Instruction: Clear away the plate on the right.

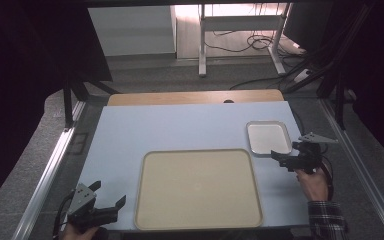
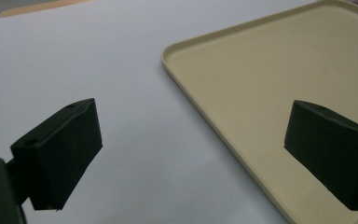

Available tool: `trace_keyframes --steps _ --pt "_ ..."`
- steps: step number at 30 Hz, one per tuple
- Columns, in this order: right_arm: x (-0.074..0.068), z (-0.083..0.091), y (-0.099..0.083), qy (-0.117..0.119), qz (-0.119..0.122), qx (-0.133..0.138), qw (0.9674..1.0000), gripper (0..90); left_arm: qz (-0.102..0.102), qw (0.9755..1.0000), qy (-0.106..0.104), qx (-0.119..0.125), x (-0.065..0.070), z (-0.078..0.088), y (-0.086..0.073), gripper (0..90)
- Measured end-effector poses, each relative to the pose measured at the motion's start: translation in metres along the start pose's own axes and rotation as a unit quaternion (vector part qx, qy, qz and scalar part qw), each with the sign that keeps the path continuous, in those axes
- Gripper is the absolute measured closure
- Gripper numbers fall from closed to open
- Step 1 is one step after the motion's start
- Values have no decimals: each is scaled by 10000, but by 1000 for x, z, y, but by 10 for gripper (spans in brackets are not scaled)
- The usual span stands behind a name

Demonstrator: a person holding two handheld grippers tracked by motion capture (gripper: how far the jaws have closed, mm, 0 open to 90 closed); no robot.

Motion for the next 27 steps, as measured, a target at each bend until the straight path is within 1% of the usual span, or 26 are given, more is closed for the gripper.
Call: trace_keyframes --steps 7,10,11,13,14,15,16,17,18,19,21,24,27 --pt "6 -4 4 -57 -74 -78 9999 12 3 10000 5 -3 0 0 0 37" --pt "10 -8 5 -130 -99 -126 9998 12 2 10000 8 -5 0 0 0 37" --pt "13 -11 6 -183 -105 -170 9996 12 3 10000 8 -8 0 0 0 37" --pt "14 -12 7 -213 -108 -169 9996 12 5 10000 8 -9 0 0 0 37" --pt "18 -15 8 -246 -145 -189 9994 12 7 10000 10 -9 0 0 0 37" --pt "18 -15 8 -246 -145 -189 9994 12 7 10000 10 -9 0 0 0 37" --pt "20 -17 9 -200 -219 -189 9994 12 10 10000 8 -10 0 0 0 37" --pt "20 -17 9 -200 -219 -189 9994 12 10 10000 8 -10 0 0 0 37" --pt "24 -20 8 -272 -197 -248 9991 12 13 10000 9 -10 0 0 0 37" --pt "24 -20 8 -272 -197 -248 9991 12 13 10000 9 -10 0 0 0 37" --pt "28 -24 9 -281 -293 -258 9988 12 16 10000 11 -10 0 0 0 37" --pt "33 -26 11 -322 -369 -232 9985 12 9 10000 11 -15 0 0 0 37" --pt "37 -29 12 -374 -388 -302 9981 14 11 10000 10 -13 0 0 0 37"
Point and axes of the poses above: each handheld gripper's, and its own axes: z roughly backward along the jaws, y roughly out of its top, x roughly to its right, the point moved 9 cm from there along -z, roughly forward along the jaws, and after that the axes turned 10 degrees about -z, right-handed, at the moved point
